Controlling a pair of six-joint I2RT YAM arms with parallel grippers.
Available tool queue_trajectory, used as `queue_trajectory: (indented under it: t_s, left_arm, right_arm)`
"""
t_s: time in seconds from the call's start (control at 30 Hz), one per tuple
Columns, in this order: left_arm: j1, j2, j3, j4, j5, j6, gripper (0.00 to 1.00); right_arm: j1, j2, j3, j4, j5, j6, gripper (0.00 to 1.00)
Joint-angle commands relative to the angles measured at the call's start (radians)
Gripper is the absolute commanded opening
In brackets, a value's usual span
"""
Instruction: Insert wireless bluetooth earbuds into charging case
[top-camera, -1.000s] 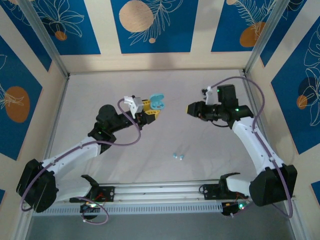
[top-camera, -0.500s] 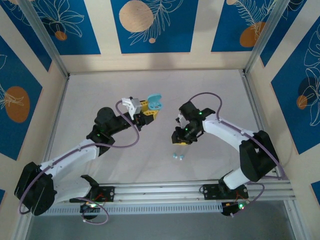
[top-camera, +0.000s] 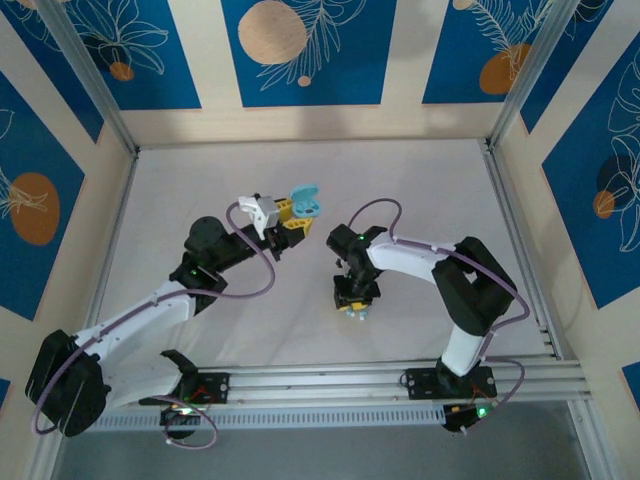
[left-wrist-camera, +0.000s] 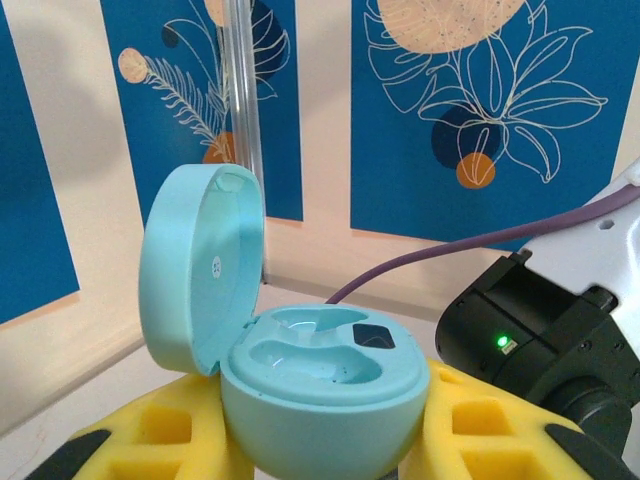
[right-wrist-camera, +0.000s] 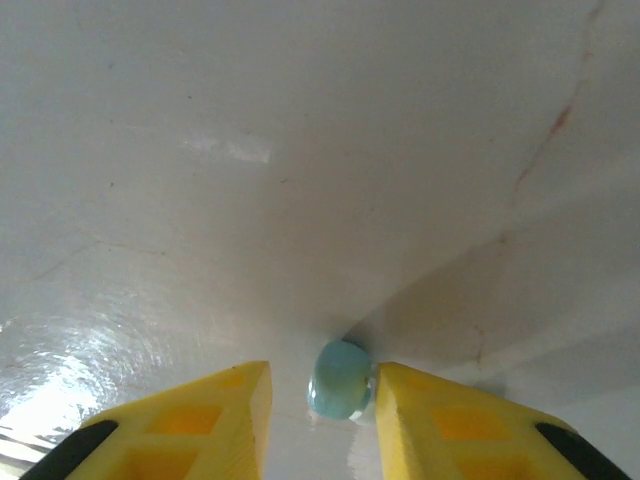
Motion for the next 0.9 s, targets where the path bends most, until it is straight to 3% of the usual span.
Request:
queue_trajectory:
  t_s: [0.0,0.87]
  left_arm:
    - [-0.006,-0.026,-0.007,0.006,-0.012,0.018,0.20]
    - [-0.008,-0.021,-0.007,0.000,-0.009,-0.008,0.21]
  right_arm:
    - [0.017,0.024,0.037,-0.047,0.051,0.014,0.34]
    - [0.059,0.076,0.063,-0.065,0.116,-0.016,0.28]
